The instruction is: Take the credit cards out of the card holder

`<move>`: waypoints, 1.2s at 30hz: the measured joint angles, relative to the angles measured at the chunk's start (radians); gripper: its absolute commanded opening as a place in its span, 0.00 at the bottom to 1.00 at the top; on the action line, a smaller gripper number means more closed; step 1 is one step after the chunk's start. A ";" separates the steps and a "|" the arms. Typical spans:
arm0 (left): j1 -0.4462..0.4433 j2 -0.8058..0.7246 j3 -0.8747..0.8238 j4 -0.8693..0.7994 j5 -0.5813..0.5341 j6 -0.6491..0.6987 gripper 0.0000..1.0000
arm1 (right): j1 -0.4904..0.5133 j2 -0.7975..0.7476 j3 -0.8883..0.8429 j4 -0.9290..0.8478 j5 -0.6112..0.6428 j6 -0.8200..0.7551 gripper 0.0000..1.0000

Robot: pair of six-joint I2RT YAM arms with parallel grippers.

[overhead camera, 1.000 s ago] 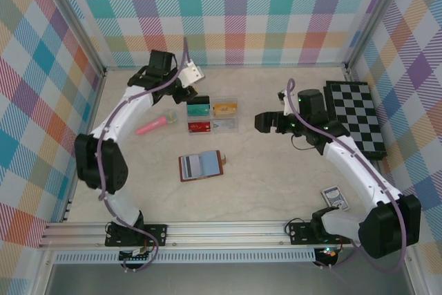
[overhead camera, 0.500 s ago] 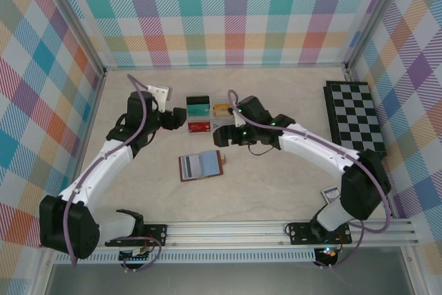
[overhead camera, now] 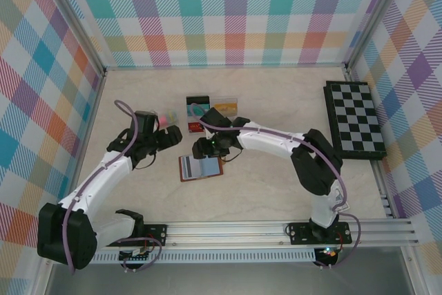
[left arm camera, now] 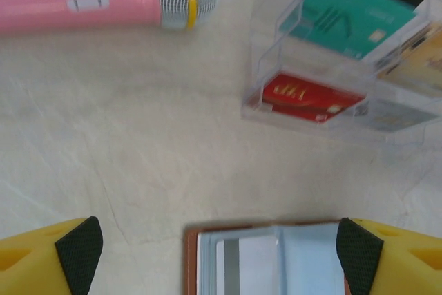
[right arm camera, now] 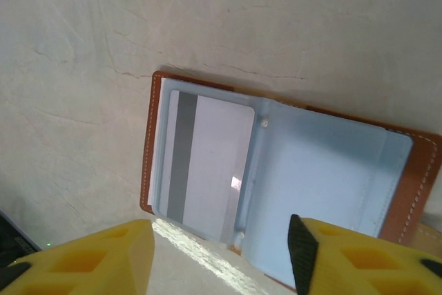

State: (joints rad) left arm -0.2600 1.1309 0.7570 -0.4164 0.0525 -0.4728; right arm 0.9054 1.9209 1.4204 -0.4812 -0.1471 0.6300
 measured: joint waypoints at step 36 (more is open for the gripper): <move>-0.007 0.252 -0.142 0.160 0.372 -0.241 0.21 | -0.065 0.190 0.044 0.065 -0.233 0.043 0.21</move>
State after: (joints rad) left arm -0.2668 1.3827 0.6155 -0.2562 0.4248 -0.7143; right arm 0.8402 2.1113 1.4643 -0.4160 -0.3805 0.6735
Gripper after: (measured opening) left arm 0.210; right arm 0.214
